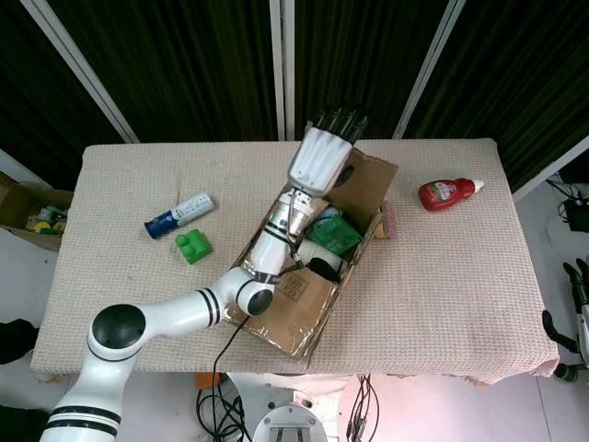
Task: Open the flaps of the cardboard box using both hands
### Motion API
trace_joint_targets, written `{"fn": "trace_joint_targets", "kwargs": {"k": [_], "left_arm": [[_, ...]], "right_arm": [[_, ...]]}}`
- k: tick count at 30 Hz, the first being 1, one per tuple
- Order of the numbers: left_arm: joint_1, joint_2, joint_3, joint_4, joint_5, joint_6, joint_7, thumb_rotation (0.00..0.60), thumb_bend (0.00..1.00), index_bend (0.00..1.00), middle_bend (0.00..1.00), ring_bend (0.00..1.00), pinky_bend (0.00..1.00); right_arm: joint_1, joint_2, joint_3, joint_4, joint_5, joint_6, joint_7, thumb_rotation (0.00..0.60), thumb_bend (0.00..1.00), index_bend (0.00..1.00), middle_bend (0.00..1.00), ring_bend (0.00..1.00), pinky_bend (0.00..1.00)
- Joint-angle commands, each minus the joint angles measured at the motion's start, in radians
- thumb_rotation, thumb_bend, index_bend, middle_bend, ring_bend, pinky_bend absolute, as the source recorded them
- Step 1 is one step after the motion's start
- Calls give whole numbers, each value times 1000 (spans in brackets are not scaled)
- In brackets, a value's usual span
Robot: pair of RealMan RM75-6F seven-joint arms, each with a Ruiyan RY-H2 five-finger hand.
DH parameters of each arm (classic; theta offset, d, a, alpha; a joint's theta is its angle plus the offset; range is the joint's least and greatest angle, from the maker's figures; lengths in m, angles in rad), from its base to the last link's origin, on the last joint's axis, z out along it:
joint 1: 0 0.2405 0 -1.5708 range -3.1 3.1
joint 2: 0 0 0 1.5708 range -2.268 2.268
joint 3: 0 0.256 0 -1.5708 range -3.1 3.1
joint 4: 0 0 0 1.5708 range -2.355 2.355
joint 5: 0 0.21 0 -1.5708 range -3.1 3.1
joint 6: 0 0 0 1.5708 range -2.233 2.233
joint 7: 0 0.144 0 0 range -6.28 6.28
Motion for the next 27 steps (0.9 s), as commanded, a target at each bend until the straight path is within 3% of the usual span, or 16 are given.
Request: {"fn": "trace_joint_targets", "kwargs": {"k": [1, 10, 13, 16, 19, 22, 25, 27], "left_arm": [[-84, -77, 2, 136, -1, -32, -33, 508, 236, 59, 103, 85, 179], [-176, -165, 26, 350, 11, -83, -107, 506, 212, 56, 103, 85, 179], [-165, -154, 38, 362, 20, -74, -123, 509, 210, 56, 103, 85, 180], [-120, -108, 55, 305, 29, -41, -112, 509, 224, 57, 103, 85, 180], [-35, -9, 89, 160, 46, 8, -60, 506, 267, 57, 103, 85, 180], [89, 144, 118, -101, 8, 28, 32, 505, 282, 58, 104, 85, 182], [234, 350, 157, -426, -112, 18, 163, 486, 250, 60, 104, 85, 185], [318, 488, 185, -629, -206, 41, 245, 429, 182, 60, 103, 85, 185]], "right_arm": [[-2, 5, 5, 11, 7, -1, 19, 600, 386, 0, 0, 0, 0], [-6, 8, 8, 41, 22, -14, 62, 600, 385, 0, 0, 0, 0], [-5, 8, 8, 45, 17, -13, 67, 600, 386, 0, 0, 0, 0], [-4, 9, 7, 49, 7, -5, 63, 600, 385, 0, 0, 0, 0], [-2, 10, 7, 48, -3, 2, 54, 600, 387, 0, 0, 0, 0], [4, 13, 6, 35, -25, 17, 35, 600, 388, 0, 0, 0, 0], [13, 13, 8, 15, -59, 45, -7, 600, 388, 0, 0, 0, 0], [23, 14, 7, -4, -95, 65, -36, 600, 387, 0, 0, 0, 0]]}}
